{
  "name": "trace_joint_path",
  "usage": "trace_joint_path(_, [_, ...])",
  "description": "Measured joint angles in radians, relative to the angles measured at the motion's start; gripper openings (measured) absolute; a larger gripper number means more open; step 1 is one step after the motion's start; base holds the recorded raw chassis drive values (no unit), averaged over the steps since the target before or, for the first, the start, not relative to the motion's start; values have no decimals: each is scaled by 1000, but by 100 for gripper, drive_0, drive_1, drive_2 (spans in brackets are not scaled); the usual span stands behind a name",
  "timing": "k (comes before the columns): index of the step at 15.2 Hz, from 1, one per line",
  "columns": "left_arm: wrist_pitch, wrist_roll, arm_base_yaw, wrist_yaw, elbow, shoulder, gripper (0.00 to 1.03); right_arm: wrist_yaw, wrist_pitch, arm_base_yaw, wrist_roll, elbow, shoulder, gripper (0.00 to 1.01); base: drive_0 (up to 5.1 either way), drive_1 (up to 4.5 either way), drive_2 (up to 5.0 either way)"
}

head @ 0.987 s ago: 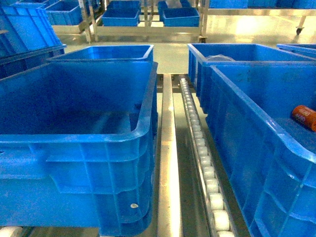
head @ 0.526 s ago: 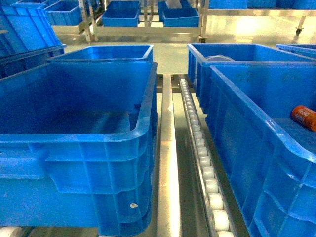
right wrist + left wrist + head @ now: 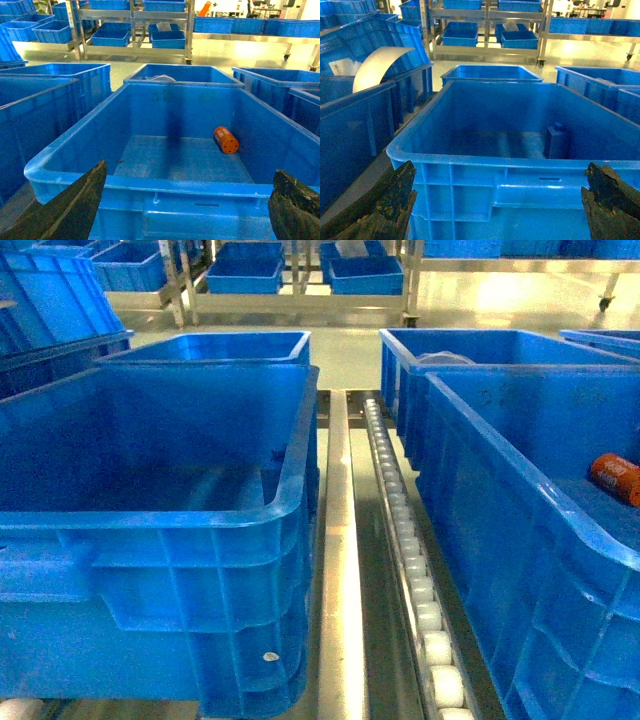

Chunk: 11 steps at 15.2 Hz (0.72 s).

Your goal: Sort blue parts and orange caps into right shelf containers

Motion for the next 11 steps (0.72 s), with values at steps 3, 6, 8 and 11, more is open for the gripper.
trace_joint_path(3, [0,0,0,0,0,0,98,0,0,0,0,0,0,98,0,0,0])
trace_joint_path(6, [0,0,0,0,0,0,98,0,0,0,0,0,0,98,0,0,0])
trace_joint_path(8, [0,0,0,0,0,0,98,0,0,0,0,0,0,98,0,0,0])
trace_joint_path(11, [0,0,0,0,0,0,98,0,0,0,0,0,0,98,0,0,0])
